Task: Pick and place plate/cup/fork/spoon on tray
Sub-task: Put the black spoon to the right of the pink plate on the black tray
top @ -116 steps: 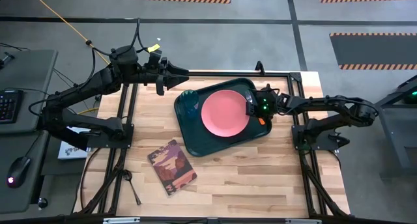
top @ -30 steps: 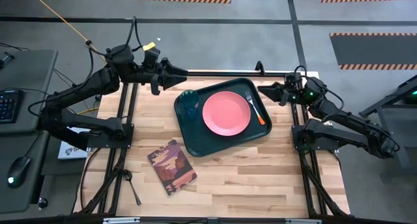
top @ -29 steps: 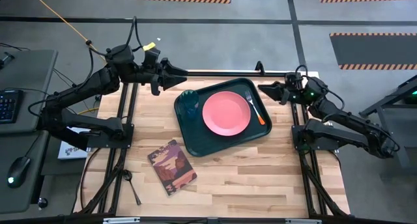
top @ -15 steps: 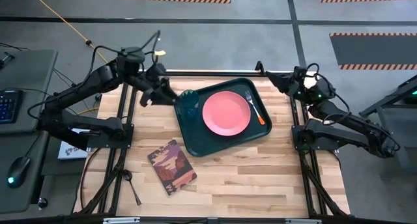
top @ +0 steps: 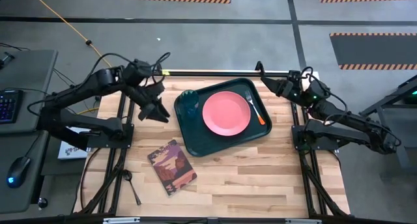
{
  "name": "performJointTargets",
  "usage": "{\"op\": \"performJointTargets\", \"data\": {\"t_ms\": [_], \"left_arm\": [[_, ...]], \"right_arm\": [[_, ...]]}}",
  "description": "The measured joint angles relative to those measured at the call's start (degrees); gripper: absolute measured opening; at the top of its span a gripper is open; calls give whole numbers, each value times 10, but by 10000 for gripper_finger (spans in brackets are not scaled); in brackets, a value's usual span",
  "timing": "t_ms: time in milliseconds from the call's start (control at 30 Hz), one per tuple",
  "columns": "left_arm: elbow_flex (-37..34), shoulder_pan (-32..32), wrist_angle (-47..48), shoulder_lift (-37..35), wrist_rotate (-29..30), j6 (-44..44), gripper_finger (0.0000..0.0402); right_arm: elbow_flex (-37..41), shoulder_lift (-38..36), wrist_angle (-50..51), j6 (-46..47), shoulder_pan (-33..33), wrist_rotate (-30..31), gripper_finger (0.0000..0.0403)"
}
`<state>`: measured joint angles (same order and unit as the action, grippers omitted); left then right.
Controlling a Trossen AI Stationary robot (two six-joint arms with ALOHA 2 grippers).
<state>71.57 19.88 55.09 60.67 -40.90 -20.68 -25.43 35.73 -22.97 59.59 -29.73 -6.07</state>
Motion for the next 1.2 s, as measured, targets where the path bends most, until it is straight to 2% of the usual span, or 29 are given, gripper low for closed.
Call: {"op": "performJointTargets", "data": {"t_ms": [200, 367, 533, 667, 867, 1067, 1200], "left_arm": [[0, -108, -17, -10, 147, -88, 216], [-3, -224, -29, -10, 265, -177, 216], [-41, -357, -19, 5, 356, -348, 216], [-74, -439, -18, 46, 366, -516, 216], [-82, -554, -19, 147, 328, -725, 216], [-82, -653, -18, 236, 390, -979, 216], [-82, -699, -5, 285, 394, -1107, 216]], "right_arm": [[0, 0, 1, -1, 19, -4, 173], [0, 0, 1, -7, 47, -21, 173], [0, 0, 7, -26, 81, -50, 173], [0, 0, 14, -54, 107, -55, 173], [0, 0, 33, -81, 128, -55, 173], [0, 0, 48, -91, 141, -55, 173], [0, 0, 50, -91, 141, -55, 173]]}}
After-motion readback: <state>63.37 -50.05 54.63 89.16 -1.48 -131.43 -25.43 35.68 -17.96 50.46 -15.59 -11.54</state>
